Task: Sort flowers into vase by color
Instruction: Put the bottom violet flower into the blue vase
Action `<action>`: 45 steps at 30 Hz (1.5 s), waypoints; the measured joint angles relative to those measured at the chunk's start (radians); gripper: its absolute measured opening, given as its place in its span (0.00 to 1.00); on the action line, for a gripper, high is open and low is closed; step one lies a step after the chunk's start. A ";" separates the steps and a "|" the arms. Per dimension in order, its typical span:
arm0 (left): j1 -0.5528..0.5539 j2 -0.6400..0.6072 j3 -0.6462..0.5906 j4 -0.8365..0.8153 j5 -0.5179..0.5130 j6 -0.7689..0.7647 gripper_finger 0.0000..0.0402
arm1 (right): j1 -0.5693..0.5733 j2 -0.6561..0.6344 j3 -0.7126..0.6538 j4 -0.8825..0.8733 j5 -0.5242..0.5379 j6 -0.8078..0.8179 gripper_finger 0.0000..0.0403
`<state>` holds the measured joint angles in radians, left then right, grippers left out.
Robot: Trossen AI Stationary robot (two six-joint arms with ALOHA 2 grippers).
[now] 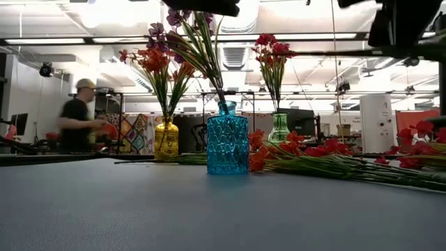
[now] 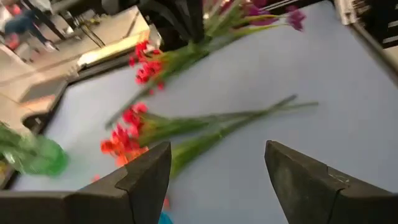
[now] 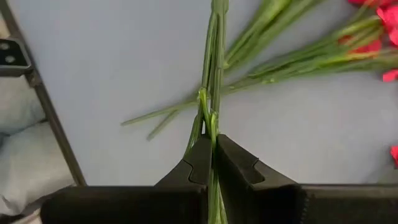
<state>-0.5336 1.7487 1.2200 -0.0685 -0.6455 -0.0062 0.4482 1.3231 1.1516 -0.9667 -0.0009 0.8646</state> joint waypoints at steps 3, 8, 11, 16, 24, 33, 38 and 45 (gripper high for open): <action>0.023 0.046 0.059 -0.004 0.000 0.087 0.60 | 0.014 0.023 0.028 0.000 -0.003 -0.019 0.03; 0.056 0.074 0.126 -0.002 0.000 0.183 0.60 | 0.020 0.049 0.037 -0.002 -0.007 -0.035 0.03; 0.080 0.078 0.135 -0.012 0.020 0.199 0.60 | 0.021 0.054 0.036 -0.002 -0.008 -0.039 0.03; 0.128 0.091 0.139 0.018 0.150 0.199 0.60 | 0.021 0.053 0.036 -0.001 -0.011 -0.028 0.03; 0.166 0.120 0.145 0.026 0.171 0.217 0.60 | 0.021 0.065 0.051 0.003 -0.051 -0.028 0.03; 0.172 0.155 0.144 0.051 0.168 0.206 0.59 | 0.021 0.066 0.053 0.007 -0.088 -0.027 0.03; 0.173 0.175 0.144 0.076 0.168 0.203 0.53 | 0.021 0.066 0.053 0.007 -0.110 -0.028 0.03; 0.175 0.187 0.144 0.099 0.166 0.195 0.41 | 0.021 0.066 0.053 0.007 -0.112 -0.028 0.03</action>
<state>-0.3585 1.9358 1.3643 0.0306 -0.4797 0.1888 0.4690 1.3891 1.2041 -0.9597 -0.1131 0.8368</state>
